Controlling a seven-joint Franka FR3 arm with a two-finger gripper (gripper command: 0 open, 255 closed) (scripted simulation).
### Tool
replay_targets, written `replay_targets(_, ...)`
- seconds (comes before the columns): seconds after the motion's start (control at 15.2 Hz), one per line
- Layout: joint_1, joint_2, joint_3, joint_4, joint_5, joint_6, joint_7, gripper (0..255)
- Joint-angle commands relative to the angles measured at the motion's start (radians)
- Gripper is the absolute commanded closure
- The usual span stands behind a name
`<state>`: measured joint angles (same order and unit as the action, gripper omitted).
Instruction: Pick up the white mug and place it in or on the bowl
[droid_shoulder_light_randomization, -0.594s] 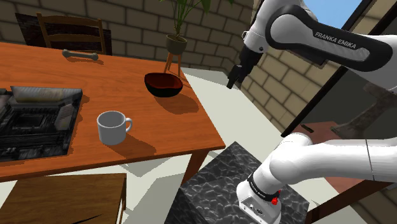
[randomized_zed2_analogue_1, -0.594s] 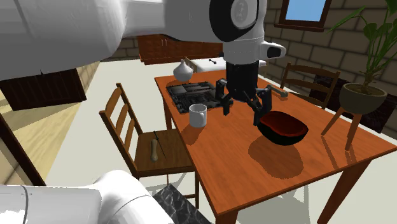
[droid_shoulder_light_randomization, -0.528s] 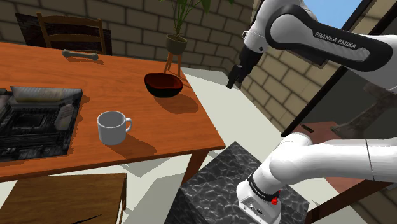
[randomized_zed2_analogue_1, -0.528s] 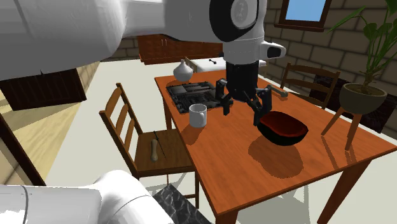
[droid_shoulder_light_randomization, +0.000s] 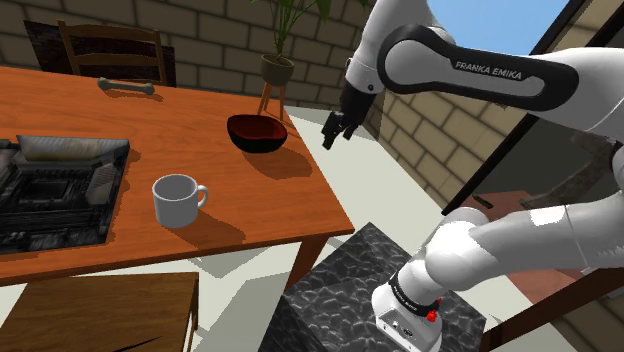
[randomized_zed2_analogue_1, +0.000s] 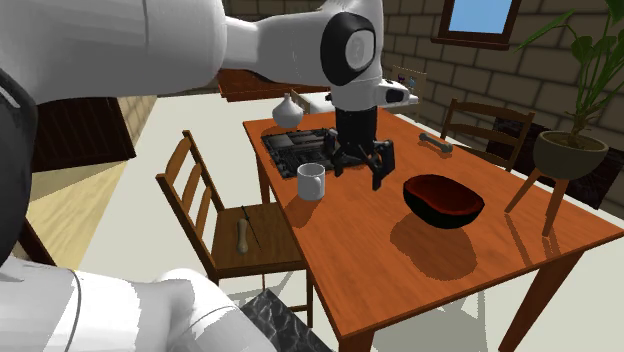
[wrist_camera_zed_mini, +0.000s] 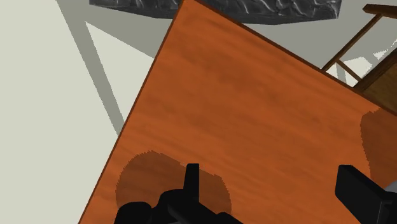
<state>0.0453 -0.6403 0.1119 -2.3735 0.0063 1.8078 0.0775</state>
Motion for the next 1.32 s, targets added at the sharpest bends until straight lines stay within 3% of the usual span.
replay_targets(0.0, 0.012, 0.044, 0.035, 0.012, 0.016, 0.033, 0.041, 0)
replay_targets(0.66, 0.049, 0.327, 0.197, 0.132, 0.028, 0.196, 0.238, 0)
replay_targets(1.25, 0.085, 0.642, 0.311, 0.344, -0.079, 0.279, 0.444, 0)
